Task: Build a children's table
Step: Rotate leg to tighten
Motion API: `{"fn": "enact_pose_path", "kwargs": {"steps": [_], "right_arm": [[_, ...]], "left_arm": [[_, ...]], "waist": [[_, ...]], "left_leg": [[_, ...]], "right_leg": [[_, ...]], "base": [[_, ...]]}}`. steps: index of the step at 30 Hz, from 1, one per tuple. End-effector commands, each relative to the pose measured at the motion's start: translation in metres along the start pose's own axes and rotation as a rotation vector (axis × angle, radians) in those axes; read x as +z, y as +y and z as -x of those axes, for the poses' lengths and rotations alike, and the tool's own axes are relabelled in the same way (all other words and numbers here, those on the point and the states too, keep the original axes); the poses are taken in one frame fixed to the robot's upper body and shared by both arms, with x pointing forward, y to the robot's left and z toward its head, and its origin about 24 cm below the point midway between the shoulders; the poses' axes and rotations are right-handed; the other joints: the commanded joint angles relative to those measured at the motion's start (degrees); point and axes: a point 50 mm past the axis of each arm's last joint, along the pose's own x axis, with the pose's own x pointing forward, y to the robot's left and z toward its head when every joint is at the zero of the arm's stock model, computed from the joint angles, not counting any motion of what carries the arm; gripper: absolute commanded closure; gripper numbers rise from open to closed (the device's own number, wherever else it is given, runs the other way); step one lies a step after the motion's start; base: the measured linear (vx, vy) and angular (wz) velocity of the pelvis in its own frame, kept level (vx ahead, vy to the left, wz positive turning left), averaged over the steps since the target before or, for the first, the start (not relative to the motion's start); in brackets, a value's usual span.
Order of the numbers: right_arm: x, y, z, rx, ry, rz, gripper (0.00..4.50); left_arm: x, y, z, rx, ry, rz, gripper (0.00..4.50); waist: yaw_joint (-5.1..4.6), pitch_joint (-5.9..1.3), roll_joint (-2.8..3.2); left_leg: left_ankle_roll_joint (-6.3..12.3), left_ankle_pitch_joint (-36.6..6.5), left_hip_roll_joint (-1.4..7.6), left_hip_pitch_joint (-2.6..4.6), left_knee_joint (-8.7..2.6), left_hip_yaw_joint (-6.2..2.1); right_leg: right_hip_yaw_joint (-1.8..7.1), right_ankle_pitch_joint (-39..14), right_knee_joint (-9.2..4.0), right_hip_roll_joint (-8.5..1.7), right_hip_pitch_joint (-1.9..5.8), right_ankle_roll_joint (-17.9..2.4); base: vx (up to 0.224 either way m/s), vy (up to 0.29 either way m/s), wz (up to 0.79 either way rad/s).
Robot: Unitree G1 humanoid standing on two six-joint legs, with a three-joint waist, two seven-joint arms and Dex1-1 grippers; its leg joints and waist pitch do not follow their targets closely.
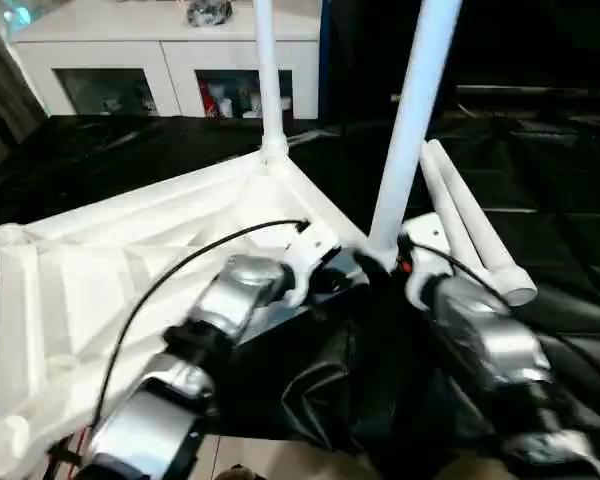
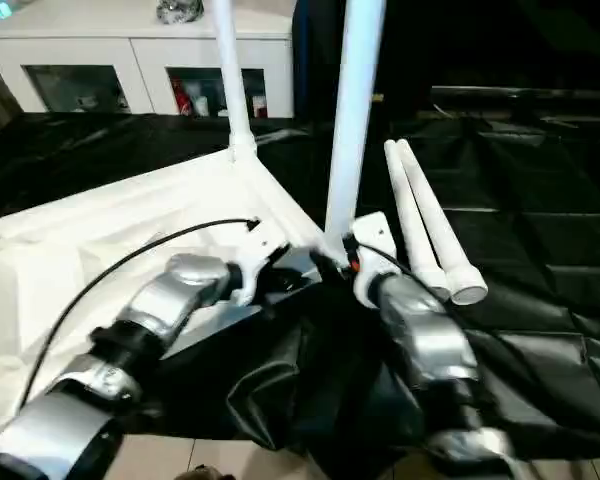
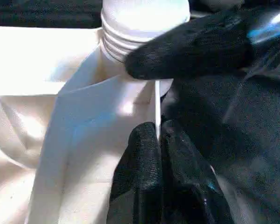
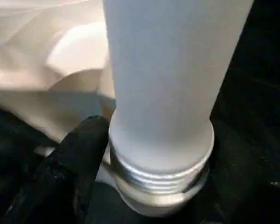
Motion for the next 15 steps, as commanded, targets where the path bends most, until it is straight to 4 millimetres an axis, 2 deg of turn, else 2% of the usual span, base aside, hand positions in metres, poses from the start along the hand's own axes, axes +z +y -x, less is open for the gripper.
{"fn": "enact_pose_path", "kwargs": {"steps": [1,5,6,11,13,15], "right_arm": [[0.006,0.034,-0.007,0.262,-0.027,0.021,1.02],[0.005,0.027,0.007,0.323,-0.006,0.062,1.02],[0.004,0.022,0.018,0.367,0.013,0.091,1.02],[0.005,0.015,0.029,0.404,0.032,0.119,1.02],[0.005,0.012,0.033,0.408,0.038,0.123,1.02],[0.004,0.011,0.033,0.410,0.040,0.123,1.02]], "left_arm": [[0.014,-0.008,-0.001,-0.075,-0.054,-0.077,4.50],[0.011,-0.009,0.009,-0.139,-0.058,-0.093,4.50],[0.008,-0.013,0.017,-0.213,-0.058,-0.120,4.50],[0.003,-0.018,0.027,-0.287,-0.047,-0.132,4.50],[-0.001,-0.020,0.031,-0.314,-0.025,-0.138,4.50],[-0.002,-0.020,0.031,-0.314,-0.022,-0.139,4.50]], "waist": [[0.40,-3.88,-0.70],[0.29,-3.75,-0.97],[0.47,-3.79,-0.91],[0.61,-3.74,-0.90],[1.30,-3.66,-0.77],[1.51,-3.63,-0.74]], "left_leg": [[3.80,-14.12,3.11,0.19,-3.86,-1.14],[3.09,-15.23,3.12,0.38,-3.90,-1.13],[3.15,-15.21,3.37,0.34,-3.95,-1.25],[3.58,-14.77,3.43,0.34,-3.88,-1.07],[2.97,-15.77,3.55,0.72,-3.91,-1.07],[2.47,-16.55,3.62,0.79,-3.99,-1.14]], "right_leg": [[3.27,-19.05,-4.44,-4.32,3.32,-7.89],[3.10,-21.44,-4.64,-4.23,3.22,-8.20],[3.24,-21.19,-4.43,-4.38,3.33,-8.20],[3.32,-19.98,-4.23,-4.27,3.08,-9.18],[3.39,-22.23,-4.47,-4.29,2.79,-8.80],[3.41,-22.68,-4.46,-4.29,2.72,-8.61]], "base": [[0.000,0.000,0.00],[0.000,0.000,0.00],[0.000,0.000,0.00],[0.000,0.000,0.00],[0.000,0.000,0.00],[0.000,0.000,0.00]]}}
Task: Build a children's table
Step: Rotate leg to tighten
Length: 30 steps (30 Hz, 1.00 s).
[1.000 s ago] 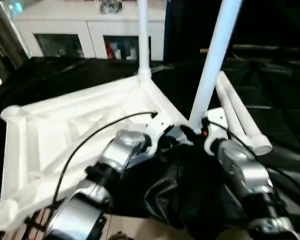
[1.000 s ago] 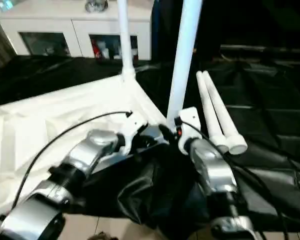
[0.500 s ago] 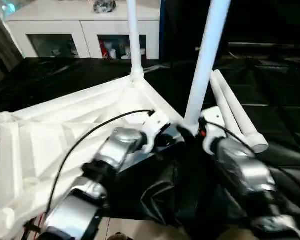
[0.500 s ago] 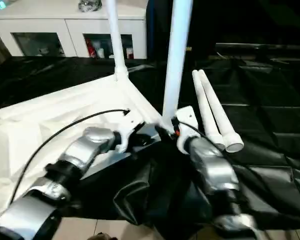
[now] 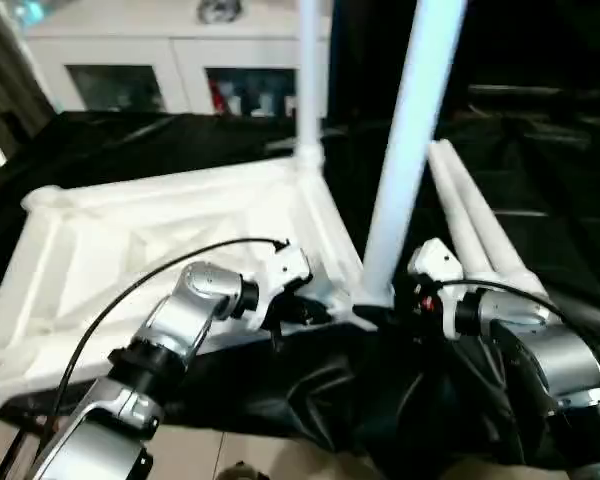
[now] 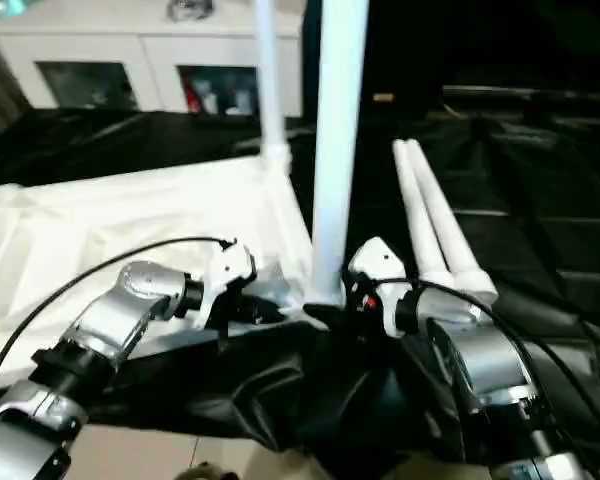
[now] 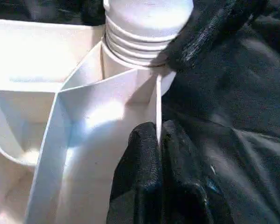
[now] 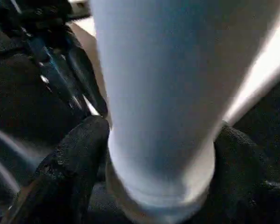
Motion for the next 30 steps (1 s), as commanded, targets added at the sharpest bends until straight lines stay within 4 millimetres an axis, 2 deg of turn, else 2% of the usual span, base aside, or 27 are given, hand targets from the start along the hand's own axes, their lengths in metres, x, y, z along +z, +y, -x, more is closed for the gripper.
{"fn": "enact_pose_path", "kwargs": {"steps": [1,6,7,9,14,20,22,23,24,25,26,27,28,30], "right_arm": [[0.002,0.004,0.001,0.036,-0.006,0.009,1.02],[0.000,0.007,-0.001,0.061,0.007,0.008,1.02],[-0.001,0.007,-0.001,0.061,0.006,0.007,1.33],[-0.001,0.008,-0.002,0.061,0.004,0.004,1.33],[-0.002,0.010,-0.004,0.060,0.002,-0.007,1.73],[-0.012,0.003,-0.013,-0.077,0.007,-0.064,1.82],[-0.016,-0.005,-0.023,-0.240,-0.006,-0.157,1.83],[-0.018,-0.008,-0.026,-0.301,-0.006,-0.205,1.83],[-0.019,-0.010,-0.030,-0.355,-0.005,-0.245,1.83],[-0.021,-0.013,-0.035,-0.430,-0.002,-0.292,1.83],[-0.022,-0.015,-0.039,-0.488,0.001,-0.322,1.83],[-0.023,-0.016,-0.043,-0.554,0.006,-0.356,1.83],[-0.023,-0.016,-0.043,-0.554,0.006,-0.356,1.83],[-0.021,-0.018,-0.051,-0.626,0.005,-0.387,1.83]], "left_arm": [[0.014,-0.004,-0.001,-0.051,-0.038,-0.052,4.50],[0.013,-0.005,-0.001,-0.054,-0.034,-0.051,4.50],[0.013,-0.005,-0.001,-0.050,-0.034,-0.051,4.50],[0.013,-0.005,-0.001,-0.046,-0.032,-0.052,4.50],[0.013,-0.003,-0.002,-0.021,-0.033,-0.049,4.50],[0.019,0.008,-0.011,0.094,-0.050,-0.025,4.50],[0.029,0.016,-0.021,0.191,-0.082,-0.007,4.50],[0.034,0.020,-0.025,0.234,-0.098,0.007,4.50],[0.038,0.023,-0.030,0.272,-0.112,0.023,4.50],[0.044,0.027,-0.036,0.335,-0.128,0.058,4.50],[0.049,0.030,-0.041,0.371,-0.142,0.082,4.50],[0.054,0.031,-0.048,0.409,-0.155,0.110,4.50],[0.054,0.031,-0.048,0.409,-0.155,0.110,4.50],[0.065,0.032,-0.059,0.442,-0.195,0.139,4.50]], "waist": [[-0.17,-3.73,-0.73],[-0.13,-3.75,-0.92],[-0.12,-3.76,-0.90],[-0.09,-3.80,-0.90],[-0.10,-3.84,-0.89],[-0.41,-3.67,-1.07],[-0.81,-3.53,-1.12],[-0.84,-3.62,-1.21],[-0.83,-3.61,-1.27],[-0.91,-3.62,-0.94],[-0.91,-3.62,-0.94],[-1.06,-3.80,-1.10],[-0.95,-3.84,-1.14],[-0.83,-4.05,-0.82]], "left_leg": [[2.22,-16.80,3.61,0.84,-4.25,-1.22],[2.14,-16.28,3.34,0.61,-4.16,-1.21],[2.26,-15.98,3.36,0.64,-4.15,-1.19],[2.38,-15.41,3.32,0.62,-4.09,-1.17],[2.57,-15.00,3.34,0.55,-4.06,-1.16],[1.76,-16.38,3.07,0.76,-4.08,-1.20],[1.19,-17.15,2.82,0.82,-4.11,-1.26],[0.84,-17.12,2.81,0.69,-4.10,-1.39],[0.72,-17.38,2.72,0.94,-4.03,-1.38],[0.59,-17.23,2.65,0.97,-3.98,-1.38],[0.59,-17.23,2.65,0.97,-3.98,-1.38],[0.10,-16.96,2.52,0.96,-3.89,-1.40],[0.47,-16.39,2.53,0.80,-4.00,-1.41],[1.06,-14.79,2.41,0.77,-3.84,-1.25]], "right_leg": [[3.40,-22.48,-4.45,-4.33,2.76,-8.57],[3.39,-22.75,-4.52,-4.41,2.90,-7.99],[3.38,-22.74,-4.52,-4.39,2.87,-7.94],[3.38,-22.47,-4.52,-4.37,2.87,-7.92],[3.33,-21.39,-4.36,-4.27,2.89,-8.24],[3.09,-25.40,-5.00,-4.28,2.71,-6.80],[2.90,-27.20,-5.30,-4.14,2.53,-6.16],[2.78,-27.45,-5.20,-4.26,2.82,-5.83],[2.71,-28.76,-5.49,-4.31,2.64,-5.09],[2.76,-29.12,-5.54,-4.33,2.50,-4.89],[2.76,-29.12,-5.54,-4.33,2.50,-4.89],[2.64,-28.32,-5.59,-4.26,2.53,-4.82],[2.71,-27.16,-5.56,-4.29,2.68,-4.80],[2.97,-24.47,-5.34,-4.30,2.59,-5.19]], "base": [[0.000,0.000,0.00],[0.000,0.000,0.00],[0.000,0.000,0.00],[0.000,0.000,0.00],[0.000,0.000,0.00],[0.000,0.000,0.00],[0.000,0.000,0.00],[0.000,0.000,0.00],[0.000,0.000,0.00],[0.000,0.000,0.00],[0.000,0.000,0.00],[0.000,0.000,0.00],[0.000,0.000,0.00],[0.000,0.000,0.00]]}}
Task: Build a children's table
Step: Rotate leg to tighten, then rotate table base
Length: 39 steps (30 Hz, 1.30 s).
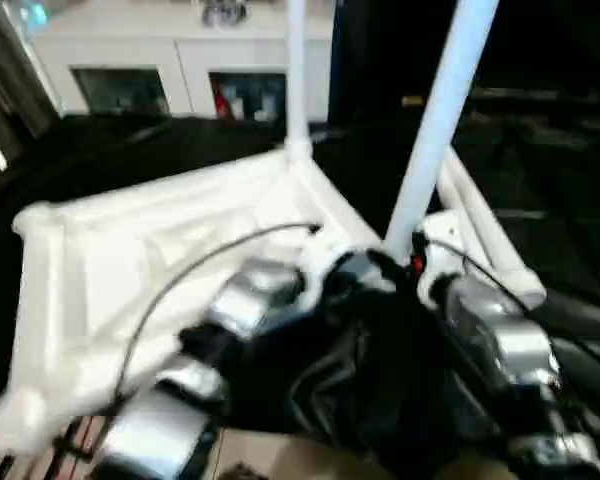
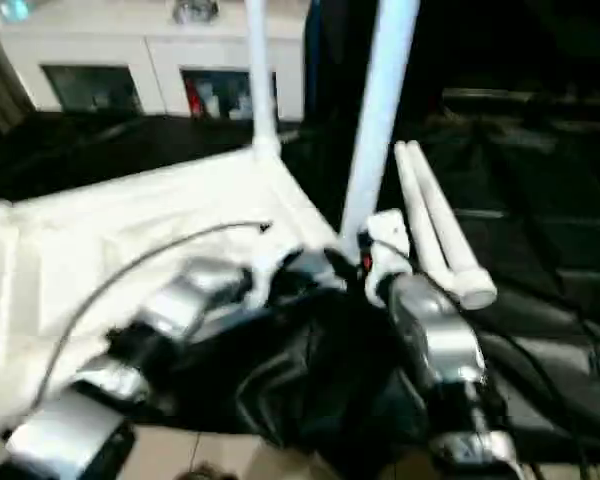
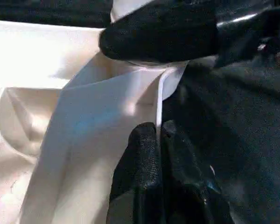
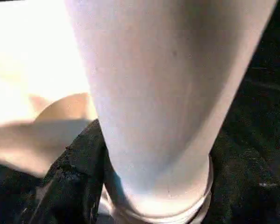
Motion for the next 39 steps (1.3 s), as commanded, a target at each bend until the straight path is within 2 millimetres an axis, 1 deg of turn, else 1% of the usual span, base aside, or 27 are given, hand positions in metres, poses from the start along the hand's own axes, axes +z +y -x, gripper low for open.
{"fn": "enact_pose_path", "kwargs": {"steps": [1,2,3,6,10,11,12,13,15,16,18,19,20,21,22,24,25,27,28,30,31,34,35,36,37,38,39], "right_arm": [[-0.027,0.020,-0.008,0.019,0.120,-0.046,1.83],[-0.026,0.023,-0.010,0.014,0.112,-0.040,1.83],[-0.026,0.023,-0.010,0.015,0.111,-0.039,1.83],[-0.022,0.026,-0.012,0.025,0.083,-0.053,1.14],[-0.014,0.025,-0.012,0.005,0.034,-0.047,0.78],[-0.011,0.022,-0.012,-0.016,0.010,-0.029,0.78],[-0.008,0.019,-0.011,-0.036,-0.006,-0.018,0.78],[-0.004,0.011,-0.006,-0.069,-0.041,-0.018,0.78],[-0.001,0.007,-0.004,-0.083,-0.059,-0.022,0.78],[0.004,-0.003,0.007,-0.079,-0.096,-0.036,0.78],[0.006,-0.007,0.012,-0.066,-0.109,-0.033,0.78],[0.008,-0.008,0.016,-0.057,-0.117,-0.030,0.70],[0.010,-0.009,0.027,0.017,-0.131,0.018,0.67],[0.011,-0.010,0.031,0.045,-0.134,0.038,0.67],[0.012,-0.010,0.036,0.074,-0.136,0.061,0.67],[0.012,-0.011,0.040,0.088,-0.138,0.075,0.67],[0.012,-0.012,0.042,0.093,-0.140,0.082,0.67],[0.011,-0.012,0.043,0.092,-0.126,0.085,0.67],[0.011,-0.012,0.044,0.092,-0.124,0.086,0.67],[0.007,-0.009,0.044,0.100,-0.101,0.084,0.67],[0.004,-0.005,0.043,0.107,-0.084,0.087,0.67],[-0.004,0.009,0.036,0.120,-0.041,0.075,0.67],[-0.005,0.013,0.035,0.122,-0.035,0.072,0.67],[-0.007,0.017,0.032,0.122,-0.025,0.060,0.67],[-0.007,0.018,0.031,0.122,-0.023,0.058,0.67],[-0.008,0.021,0.029,0.121,-0.014,0.051,0.67],[-0.009,0.022,0.028,0.120,-0.009,0.049,0.67]], "left_arm": [[0.036,0.002,-0.005,0.077,-0.165,0.014,4.50],[0.039,-0.001,-0.008,0.077,-0.173,0.009,4.50],[0.039,-0.001,-0.008,0.076,-0.174,0.009,4.50],[0.041,-0.005,-0.011,0.047,-0.175,-0.036,4.50],[0.039,-0.003,-0.012,0.049,-0.178,-0.080,4.50],[0.038,-0.003,-0.011,0.048,-0.182,-0.084,4.50],[0.038,-0.003,-0.011,0.045,-0.186,-0.082,4.50],[0.039,-0.002,-0.011,0.062,-0.201,-0.080,4.50],[0.040,0.000,-0.010,0.080,-0.210,-0.079,4.50],[0.040,0.004,-0.008,0.121,-0.226,-0.088,4.50],[0.041,0.006,-0.007,0.141,-0.233,-0.089,4.50],[0.041,0.007,-0.006,0.154,-0.238,-0.091,4.22],[0.044,0.011,-0.001,0.161,-0.280,-0.053,4.05],[0.046,0.014,0.002,0.175,-0.301,-0.041,4.05],[0.047,0.017,0.006,0.189,-0.316,-0.045,3.89],[0.046,0.023,0.012,0.227,-0.323,-0.055,3.89],[0.045,0.027,0.018,0.265,-0.326,-0.061,3.81],[0.039,0.041,0.034,0.372,-0.332,-0.050,3.71],[0.038,0.042,0.036,0.382,-0.332,-0.048,3.54],[0.033,0.048,0.048,0.449,-0.348,-0.042,3.47],[0.028,0.053,0.057,0.500,-0.355,-0.023,3.43],[-0.001,0.063,0.094,0.691,-0.319,-0.051,3.21],[-0.009,0.063,0.102,0.734,-0.300,-0.067,3.12],[-0.019,0.063,0.112,0.791,-0.280,-0.055,3.07],[-0.021,0.063,0.114,0.801,-0.277,-0.051,3.01],[-0.029,0.064,0.124,0.862,-0.263,-0.043,3.01],[-0.033,0.065,0.131,0.909,-0.256,-0.045,2.90]], "waist": [[-0.24,-4.09,-1.00],[-0.09,-4.14,-1.04],[0.01,-4.15,-0.72],[0.24,-4.20,-0.80],[0.00,-3.90,-0.67],[-0.06,-3.89,-1.38],[0.05,-3.86,-0.93],[-0.05,-3.84,-1.49],[0.08,-3.85,-1.13],[0.26,-3.95,-1.18],[0.51,-4.12,-1.21],[0.50,-4.30,-1.20],[0.54,-4.50,-0.47],[0.66,-4.56,-0.54],[0.93,-5.20,-0.12],[0.83,-5.05,0.11],[0.72,-5.05,0.08],[0.33,-4.67,0.09],[0.17,-4.47,0.17],[0.08,-4.46,0.52],[-0.02,-4.36,0.55],[-0.85,-4.14,0.48],[-1.24,-4.05,0.70],[-1.71,-3.96,0.88],[-1.80,-3.87,0.41],[-1.77,-3.65,0.79],[-1.67,-3.69,0.77]], "left_leg": [[1.50,-13.49,2.38,0.45,-4.07,-1.15],[1.77,-13.10,2.38,0.53,-4.02,-1.09],[2.03,-12.64,2.43,0.39,-3.99,-1.07],[3.02,-11.82,2.48,0.31,-4.04,-1.07],[2.75,-14.50,2.40,0.55,-4.27,-1.10],[2.72,-14.70,2.43,0.56,-4.31,-1.05],[2.50,-14.89,2.45,0.67,-4.31,-1.12],[2.48,-15.00,2.54,0.58,-4.39,-1.15],[2.57,-14.89,2.67,0.54,-4.43,-1.23],[2.76,-14.26,2.71,0.46,-4.42,-1.26],[3.57,-13.08,2.81,0.16,-4.39,-1.29],[3.77,-12.18,2.81,-0.03,-4.31,-1.32],[4.14,-10.60,2.80,-0.18,-4.10,-1.39],[5.04,-9.88,2.80,-0.11,-3.70,-1.15],[5.98,-6.69,2.82,-0.55,-3.27,-1.39],[7.80,-5.19,2.78,-1.07,-2.89,-1.30],[8.06,-5.59,2.79,-1.03,-2.91,-1.29],[8.06,-7.95,2.41,-0.91,-2.94,-0.97],[7.51,-8.92,2.37,-0.85,-3.10,-0.94],[6.04,-10.66,2.73,-0.47,-3.38,-1.13],[5.80,-11.26,2.63,-0.43,-3.46,-1.05],[3.41,-14.78,3.31,-0.41,-4.21,-1.56],[3.19,-15.33,3.24,-0.52,-4.29,-1.62],[2.75,-16.74,2.99,-0.24,-4.28,-1.40],[2.43,-16.85,3.05,-0.23,-4.33,-1.46],[2.31,-17.50,2.91,-0.20,-4.39,-1.40],[2.10,-17.83,3.03,-0.02,-4.42,-1.49]], "right_leg": [[2.83,-22.45,-5.09,-4.03,2.68,-5.53],[2.86,-21.92,-5.10,-4.10,2.70,-5.61],[2.91,-21.03,-4.95,-4.11,2.78,-5.77],[2.88,-19.84,-4.79,-4.10,3.00,-6.11],[2.62,-25.12,-5.54,-4.07,2.77,-4.63],[2.59,-25.92,-5.62,-4.09,2.81,-4.34],[2.63,-27.25,-5.73,-4.23,2.60,-3.96],[2.61,-27.50,-5.77,-4.22,2.67,-3.73],[2.71,-27.04,-5.57,-4.26,2.60,-3.79],[2.80,-25.83,-5.43,-4.22,2.79,-3.61],[2.96,-22.78,-5.04,-4.21,2.97,-3.68],[2.93,-21.33,-4.74,-4.20,3.09,-3.91],[2.92,-18.23,-4.30,-4.23,3.07,-4.91],[2.94,-15.29,-4.47,-4.03,3.07,-5.45],[2.98,-9.23,-3.17,-4.25,3.45,-7.58],[2.75,-4.60,-2.85,-4.05,3.18,-9.50],[2.61,-4.71,-2.85,-3.98,3.23,-9.79],[2.36,-10.99,-3.67,-3.84,3.14,-8.95],[2.28,-15.05,-4.15,-3.76,3.04,-7.99],[2.29,-18.46,-4.35,-3.54,2.85,-6.91],[2.28,-19.38,-4.64,-3.34,2.67,-6.43],[2.35,-20.86,-4.46,-3.48,2.37,-5.69],[2.37,-21.27,-4.43,-3.54,2.37,-5.48],[2.37,-22.79,-4.84,-3.25,2.00,-4.73],[2.43,-22.78,-4.68,-3.34,2.06,-4.61],[2.45,-24.68,-4.96,-3.32,1.81,-4.08],[2.49,-24.92,-4.99,-3.40,1.75,-4.00]], "base": [[0.000,0.000,0.00],[0.000,0.000,0.00],[0.000,0.000,0.00],[0.000,0.000,0.00],[0.000,0.000,0.00],[0.000,0.000,0.00],[0.000,0.000,0.00],[0.000,0.000,0.00],[0.000,0.000,0.00],[0.000,0.000,0.00],[0.000,0.000,0.00],[0.000,0.000,0.00],[0.000,0.000,0.00],[0.000,0.000,0.00],[0.000,0.000,0.00],[0.000,0.000,0.00],[0.000,0.000,0.00],[0.000,0.000,0.00],[0.000,0.000,0.00],[0.000,0.000,0.00],[0.000,0.000,0.00],[0.000,0.000,0.00],[0.000,0.000,0.00],[0.000,0.000,0.00],[0.000,0.000,0.00],[0.000,0.000,0.00],[0.000,0.000,0.00]]}}
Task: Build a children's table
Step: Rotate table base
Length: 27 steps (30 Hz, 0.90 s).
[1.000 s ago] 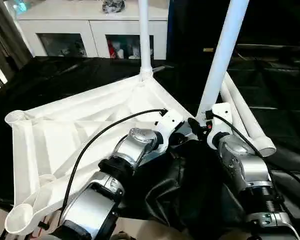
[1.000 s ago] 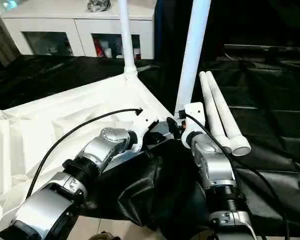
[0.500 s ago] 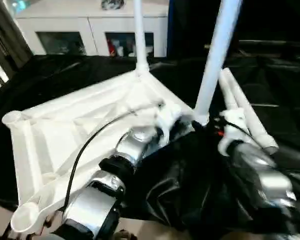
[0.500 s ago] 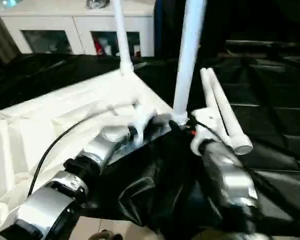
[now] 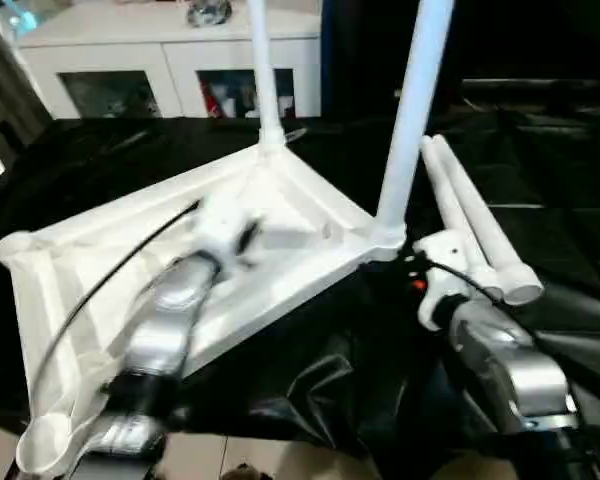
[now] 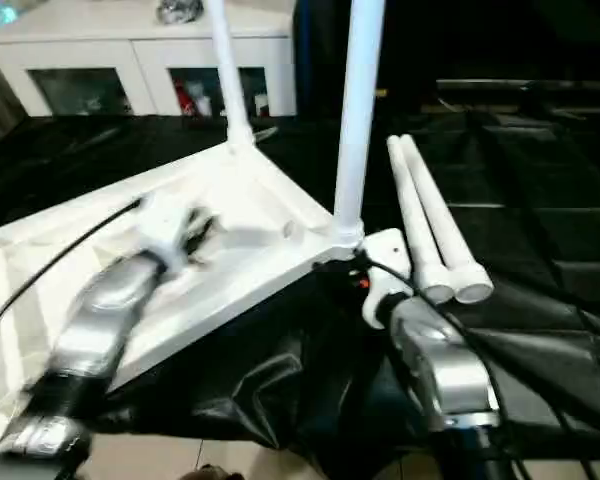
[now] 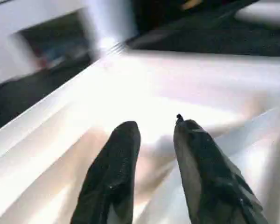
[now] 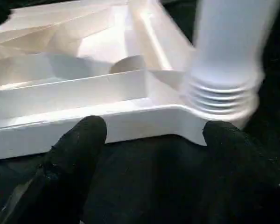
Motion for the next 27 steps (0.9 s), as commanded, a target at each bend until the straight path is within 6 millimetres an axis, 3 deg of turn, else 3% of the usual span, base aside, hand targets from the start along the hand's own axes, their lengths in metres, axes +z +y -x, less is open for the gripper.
{"fn": "enact_pose_path", "kwargs": {"steps": [1,4,7,10,14,19,22,27], "right_arm": [[-0.002,0.006,-0.008,-0.007,0.035,0.002,0.67],[-0.004,0.008,-0.012,-0.014,0.058,0.014,0.67],[-0.005,0.009,-0.013,-0.009,0.073,0.016,0.67],[-0.007,0.010,-0.014,-0.003,0.086,0.027,0.67],[-0.006,0.011,-0.017,-0.009,0.089,0.028,0.67],[-0.005,0.011,-0.022,-0.011,0.090,0.034,0.67],[-0.005,0.011,-0.024,-0.009,0.093,0.039,0.67],[-0.006,0.011,-0.027,-0.004,0.099,0.043,0.67]], "left_arm": [[0.000,0.027,0.018,0.206,-0.012,-0.063,2.75],[-0.004,0.048,0.037,0.402,0.000,-0.079,2.68],[-0.006,0.063,0.052,0.553,0.023,-0.112,2.31],[-0.015,0.075,0.063,0.620,0.091,-0.151,2.13],[-0.031,0.078,0.068,0.588,0.209,-0.173,1.91],[-0.057,0.081,0.075,0.467,0.399,-0.170,1.57],[-0.063,0.088,0.082,0.451,0.447,-0.162,1.57],[-0.068,0.085,0.088,0.358,0.517,-0.137,1.57]], "waist": [[-0.32,-3.01,-0.59],[-0.50,-2.96,-0.63],[-0.13,-2.73,-0.81],[-0.21,-2.70,-0.72],[-0.19,-2.85,-0.69],[-0.13,-3.16,-0.20],[-0.04,-3.33,0.02],[0.06,-3.35,-0.18]], "left_leg": [[1.60,-18.45,2.95,0.78,-4.57,-1.53],[1.32,-18.64,2.87,0.80,-4.57,-1.52],[1.29,-19.42,2.85,0.91,-4.66,-1.60],[1.14,-19.62,2.75,0.72,-4.70,-1.69],[1.13,-19.36,2.53,0.83,-4.56,-1.66],[0.38,-19.75,2.69,0.99,-4.63,-1.78],[0.08,-20.02,2.77,1.03,-4.64,-1.80],[0.09,-19.52,2.77,0.96,-4.60,-1.60]], "right_leg": [[2.76,-24.79,-5.04,-3.48,2.58,-3.81],[2.80,-23.85,-4.97,-3.27,2.51,-3.59],[2.88,-24.89,-5.17,-3.27,2.40,-2.74],[2.91,-24.65,-5.07,-3.27,2.41,-2.45],[2.94,-25.38,-5.17,-3.34,2.26,-2.19],[3.06,-22.43,-4.81,-3.35,2.22,-3.65],[3.12,-20.02,-4.54,-3.37,2.33,-4.62],[3.27,-18.58,-4.17,-3.52,2.46,-6.48]], "base": [[0.000,0.000,0.00],[0.000,0.000,0.00],[0.000,0.000,0.00],[0.000,0.000,0.00],[0.000,0.000,0.00],[0.000,0.000,0.00],[0.000,0.000,0.00],[0.000,0.000,0.00]]}}
